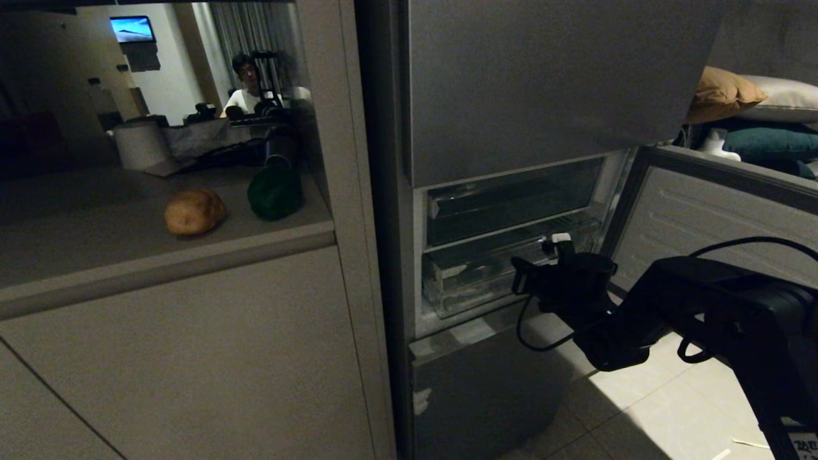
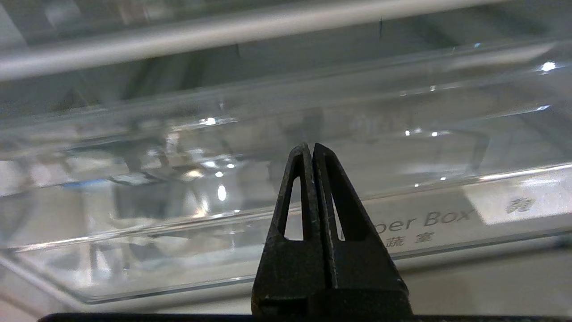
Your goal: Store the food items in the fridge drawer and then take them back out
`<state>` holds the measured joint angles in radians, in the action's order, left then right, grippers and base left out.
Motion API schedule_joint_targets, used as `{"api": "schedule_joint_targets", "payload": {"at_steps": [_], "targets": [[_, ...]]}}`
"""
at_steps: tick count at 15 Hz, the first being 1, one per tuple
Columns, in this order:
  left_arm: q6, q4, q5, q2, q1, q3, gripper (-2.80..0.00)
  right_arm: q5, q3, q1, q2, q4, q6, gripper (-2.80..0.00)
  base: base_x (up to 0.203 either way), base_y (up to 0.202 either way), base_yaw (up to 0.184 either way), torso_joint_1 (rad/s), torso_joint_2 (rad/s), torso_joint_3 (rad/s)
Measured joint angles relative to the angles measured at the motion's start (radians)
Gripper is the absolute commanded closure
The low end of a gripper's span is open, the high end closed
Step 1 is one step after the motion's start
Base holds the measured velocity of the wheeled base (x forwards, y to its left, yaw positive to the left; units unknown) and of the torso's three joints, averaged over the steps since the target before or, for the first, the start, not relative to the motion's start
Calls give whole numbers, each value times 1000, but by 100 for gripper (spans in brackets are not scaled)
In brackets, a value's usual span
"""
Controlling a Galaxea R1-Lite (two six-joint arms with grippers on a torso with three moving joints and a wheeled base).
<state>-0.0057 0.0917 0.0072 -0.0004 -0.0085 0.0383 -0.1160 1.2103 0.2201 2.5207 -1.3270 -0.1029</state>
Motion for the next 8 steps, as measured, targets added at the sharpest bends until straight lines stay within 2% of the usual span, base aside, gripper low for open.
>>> {"api": "schedule_joint_targets", "payload": {"at_steps": [4,6,8], "targets": [[0,0,0,0,1,0,0,8,26,-1,32,-73,-48,0,0,0,0,0,0,0],[0,0,0,0,1,0,0,48,39,0,43,-91,-52,0,0,0,0,0,0,0],[0,0,0,0,1,0,0,61,-11,0,35,-114,-52,0,0,0,0,0,0,0]]}}
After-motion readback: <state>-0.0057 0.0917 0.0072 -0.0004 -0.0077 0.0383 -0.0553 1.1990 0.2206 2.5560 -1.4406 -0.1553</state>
